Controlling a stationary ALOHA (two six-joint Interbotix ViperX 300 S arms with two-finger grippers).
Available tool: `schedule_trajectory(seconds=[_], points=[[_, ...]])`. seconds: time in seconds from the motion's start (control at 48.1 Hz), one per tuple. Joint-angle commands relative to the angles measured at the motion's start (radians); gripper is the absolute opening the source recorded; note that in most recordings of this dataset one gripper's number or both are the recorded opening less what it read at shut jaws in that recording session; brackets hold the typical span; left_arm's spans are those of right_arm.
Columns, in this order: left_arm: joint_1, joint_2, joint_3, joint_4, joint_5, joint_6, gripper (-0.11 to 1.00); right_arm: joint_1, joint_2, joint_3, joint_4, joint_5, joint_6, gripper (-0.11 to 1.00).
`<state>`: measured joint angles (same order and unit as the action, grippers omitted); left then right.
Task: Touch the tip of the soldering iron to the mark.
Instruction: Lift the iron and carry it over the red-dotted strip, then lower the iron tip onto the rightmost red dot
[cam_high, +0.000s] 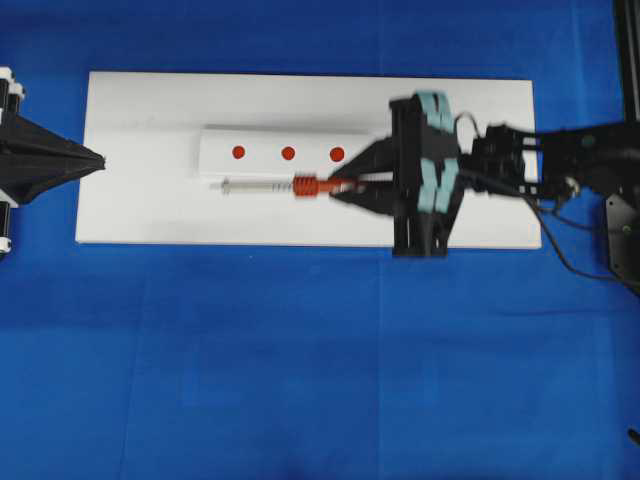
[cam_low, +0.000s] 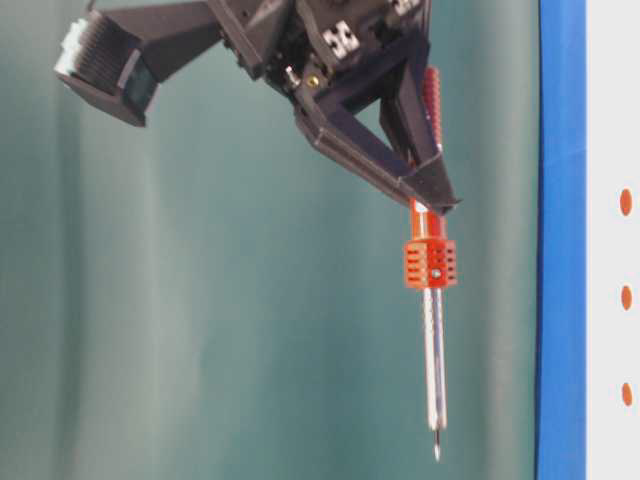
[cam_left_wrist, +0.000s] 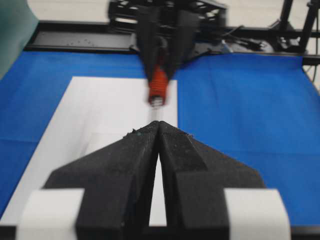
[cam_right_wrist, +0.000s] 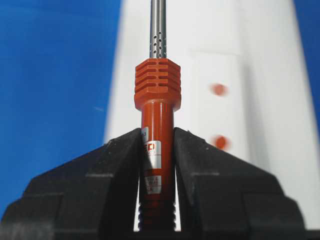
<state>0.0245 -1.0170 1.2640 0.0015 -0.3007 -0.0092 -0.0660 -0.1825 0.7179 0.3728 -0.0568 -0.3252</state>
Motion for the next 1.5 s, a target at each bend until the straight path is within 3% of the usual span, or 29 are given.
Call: schedule_trajectory(seconds=[0.0, 0.291, 0.727, 1.06, 1.475], points=[[0.000, 0.006, -0.009, 0.000, -0.011, -0.002, 0.02, -0.049, -0.023, -0.026, -0.006, 0.012, -0.020, 0.06], [0.002, 0.008, -0.009, 0.000, -0.011, -0.002, 0.02, -0.138, -0.021, -0.054, -0.049, 0.066, -0.061, 0.06], [0.002, 0.009, -0.009, 0.000, -0.011, -0.002, 0.02, -0.140, -0.014, -0.057, -0.063, 0.118, -0.060, 0.06], [0.002, 0.011, -0.009, 0.000, -0.011, -0.002, 0.02, -0.161, -0.012, -0.057, -0.063, 0.239, -0.049, 0.06], [0.002, 0.012, -0.009, 0.000, -0.011, -0.002, 0.02, -0.164, -0.012, -0.055, -0.063, 0.241, -0.048, 0.06]])
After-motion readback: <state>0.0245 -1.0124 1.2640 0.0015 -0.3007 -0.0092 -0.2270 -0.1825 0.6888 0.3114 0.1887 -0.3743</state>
